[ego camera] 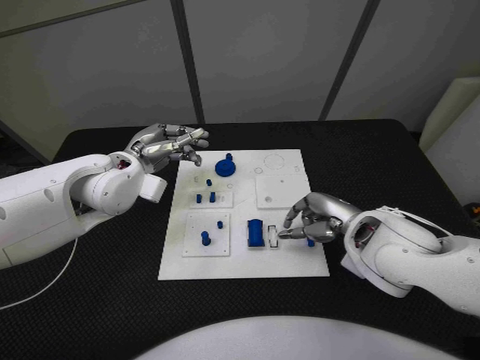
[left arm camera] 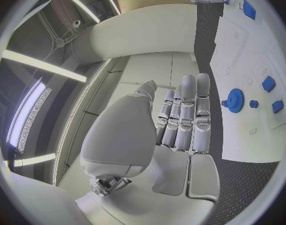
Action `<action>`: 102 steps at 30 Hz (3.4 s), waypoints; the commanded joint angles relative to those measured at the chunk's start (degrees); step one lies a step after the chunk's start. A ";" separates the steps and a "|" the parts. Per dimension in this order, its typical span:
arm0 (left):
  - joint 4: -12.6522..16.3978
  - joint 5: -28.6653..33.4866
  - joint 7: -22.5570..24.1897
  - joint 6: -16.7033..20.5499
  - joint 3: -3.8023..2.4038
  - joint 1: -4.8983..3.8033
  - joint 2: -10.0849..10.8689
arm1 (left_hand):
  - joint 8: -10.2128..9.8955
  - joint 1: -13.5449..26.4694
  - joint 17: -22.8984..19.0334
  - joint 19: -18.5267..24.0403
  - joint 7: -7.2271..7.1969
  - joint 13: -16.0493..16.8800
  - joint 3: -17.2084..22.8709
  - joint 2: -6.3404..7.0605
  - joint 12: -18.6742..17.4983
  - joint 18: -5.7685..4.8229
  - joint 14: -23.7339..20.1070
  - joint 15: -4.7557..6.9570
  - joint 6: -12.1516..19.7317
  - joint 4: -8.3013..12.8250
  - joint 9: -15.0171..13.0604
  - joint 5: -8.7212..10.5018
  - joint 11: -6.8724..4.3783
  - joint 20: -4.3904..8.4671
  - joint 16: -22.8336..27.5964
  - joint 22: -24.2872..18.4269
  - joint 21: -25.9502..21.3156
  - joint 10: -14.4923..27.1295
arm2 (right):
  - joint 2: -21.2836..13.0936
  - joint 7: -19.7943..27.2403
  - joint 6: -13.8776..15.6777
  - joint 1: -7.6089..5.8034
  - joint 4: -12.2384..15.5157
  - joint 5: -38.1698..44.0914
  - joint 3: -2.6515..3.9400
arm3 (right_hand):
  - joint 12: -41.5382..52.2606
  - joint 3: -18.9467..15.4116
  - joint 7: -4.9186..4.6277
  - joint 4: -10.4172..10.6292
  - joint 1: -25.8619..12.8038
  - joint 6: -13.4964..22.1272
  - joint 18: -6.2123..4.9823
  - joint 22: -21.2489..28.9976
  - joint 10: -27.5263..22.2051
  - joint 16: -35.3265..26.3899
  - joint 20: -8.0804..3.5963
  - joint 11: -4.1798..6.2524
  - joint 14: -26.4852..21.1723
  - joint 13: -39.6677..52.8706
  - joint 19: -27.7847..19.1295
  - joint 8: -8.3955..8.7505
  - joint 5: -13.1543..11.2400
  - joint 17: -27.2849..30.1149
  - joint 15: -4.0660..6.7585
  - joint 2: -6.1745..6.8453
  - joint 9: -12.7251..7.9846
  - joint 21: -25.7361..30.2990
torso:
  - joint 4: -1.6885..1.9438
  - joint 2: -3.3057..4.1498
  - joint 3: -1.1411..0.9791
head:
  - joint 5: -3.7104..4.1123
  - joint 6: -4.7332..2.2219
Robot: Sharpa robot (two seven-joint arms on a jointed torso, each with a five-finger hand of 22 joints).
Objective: Assemble the parts on the task board
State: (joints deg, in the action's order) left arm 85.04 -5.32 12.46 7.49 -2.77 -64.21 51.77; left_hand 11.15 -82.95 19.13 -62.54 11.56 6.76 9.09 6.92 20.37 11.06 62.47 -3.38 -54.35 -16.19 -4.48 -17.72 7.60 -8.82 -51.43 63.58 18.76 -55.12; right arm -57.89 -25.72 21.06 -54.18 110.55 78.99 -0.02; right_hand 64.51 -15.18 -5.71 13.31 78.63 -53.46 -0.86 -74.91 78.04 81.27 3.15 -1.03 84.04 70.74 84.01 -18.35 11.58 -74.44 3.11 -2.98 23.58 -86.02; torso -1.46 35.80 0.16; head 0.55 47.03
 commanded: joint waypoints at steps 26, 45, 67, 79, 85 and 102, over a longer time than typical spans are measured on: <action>-0.12 0.13 0.28 -0.68 0.21 0.25 -0.25 | 0.32 -0.22 -0.08 -0.09 -0.05 0.05 -0.31 -0.67 0.41 -0.68 -0.31 0.00 0.54 0.02 0.04 -0.04 0.11 -0.27 -0.01 -0.09 -0.20 0.46 | -5.42 -5.83 -4.32 0.05 -0.63 5.58 -0.01 | -3.46 -1.78 0.73 0.82 2.95 -6.03 -0.58 -11.02 -0.69 -0.60 0.18 0.55 3.01 -2.60 2.00 3.73 7.94 0.27 0.15 0.36 -2.28 0.31 | -0.55 -0.35 -0.10 | 1.61 -0.55; -0.18 0.13 0.28 -0.80 0.22 0.40 -0.33 | 0.38 -0.32 -0.10 -0.11 -0.05 0.05 -0.37 -0.66 0.49 -0.68 -0.33 -0.01 0.59 0.07 0.04 -0.04 0.11 -0.28 -0.02 -0.10 -0.22 0.52 | -2.96 -6.85 -8.14 0.64 -3.19 5.33 -0.14 | -1.98 -2.49 0.73 1.45 2.35 -6.13 -0.47 -11.33 0.06 -0.25 0.15 0.54 3.16 -1.51 2.31 3.88 7.39 -0.34 0.15 0.76 -2.06 0.00 | -0.56 -0.31 -0.05 | 1.44 -0.15; 0.07 0.13 0.10 -0.92 0.22 0.45 -0.08 | 0.44 -0.35 -0.12 -0.11 -0.03 0.06 -0.44 -0.67 0.56 -0.69 -0.35 -0.02 0.64 0.07 0.05 -0.03 0.12 -0.28 -0.03 -0.12 -0.24 0.59 | 1.46 -12.98 -14.18 2.16 -4.87 16.64 -0.25 | -0.91 -2.19 0.30 -0.73 6.00 -4.92 -0.49 -11.28 -0.52 0.39 0.22 0.23 3.36 -0.57 2.22 4.19 8.08 -1.44 -0.05 1.08 -1.27 0.12 | -0.45 -0.33 -0.02 | 1.10 0.30; 0.08 0.13 0.01 -0.90 0.22 0.45 -0.11 | 0.50 -0.27 -0.14 -0.09 0.00 0.06 -0.57 -0.66 0.64 -0.70 -0.42 -0.05 0.71 0.00 0.05 -0.01 0.16 -0.30 -0.02 -0.15 -0.29 0.67 | 2.38 -14.16 -15.49 2.22 -4.69 17.91 -0.31 | -0.97 -0.69 0.28 -3.08 10.14 -4.26 -0.59 -11.06 -1.55 0.14 0.38 0.27 3.22 -0.60 1.96 4.02 13.63 -1.22 -0.07 -0.05 -0.62 0.44 | -0.57 -0.35 -0.03 | 1.14 0.45; 0.06 0.13 0.01 -0.89 0.22 0.46 -0.11 | 0.50 -0.27 -0.14 -0.09 0.00 0.06 -0.57 -0.66 0.64 -0.70 -0.42 -0.05 0.71 0.00 0.05 -0.01 0.16 -0.30 -0.02 -0.15 -0.29 0.67 | 2.01 -15.26 -12.69 2.23 -4.06 16.63 -0.32 | -0.62 4.53 0.52 -5.33 15.39 -5.04 -0.50 -11.32 -1.61 0.21 -0.10 0.63 3.24 -0.31 2.21 4.05 11.30 -1.44 0.37 -2.37 -0.59 0.18 | -0.56 -0.40 -0.06 | 1.04 0.50; -0.05 0.13 -0.13 -0.94 0.22 0.55 -0.13 | 0.54 -0.27 -0.16 -0.05 0.01 0.06 -0.63 -0.67 0.70 -0.72 -0.48 -0.07 0.76 -0.01 0.06 -0.01 0.17 -0.31 0.00 -0.16 -0.33 0.72 | -0.32 -11.85 4.71 2.18 -0.95 1.44 -0.26 | -0.57 25.97 0.58 -3.07 8.10 -6.14 -0.43 -11.65 -0.99 0.17 0.07 0.57 3.32 -0.78 2.43 5.65 9.05 -1.73 0.24 6.31 -0.58 -0.03 | -0.54 -0.39 0.04 | 1.02 0.22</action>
State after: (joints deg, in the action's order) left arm 84.93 -5.32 12.23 7.16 -2.52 -63.61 51.65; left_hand 11.38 -83.25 19.07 -62.54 11.56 6.72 8.77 6.62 20.79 11.05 62.47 -3.38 -53.94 -16.20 -4.48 -17.72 7.83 -8.82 -51.43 63.50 18.76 -54.89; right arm -58.17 -38.08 20.64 -52.13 109.49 86.45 -0.13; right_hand 64.44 4.79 -5.12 15.98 87.48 -59.23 -0.87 -74.90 76.59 81.52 3.26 -0.69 84.15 70.66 84.06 -12.43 21.04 -74.93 3.12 3.01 22.61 -85.80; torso -2.04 35.40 0.18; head 1.59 47.25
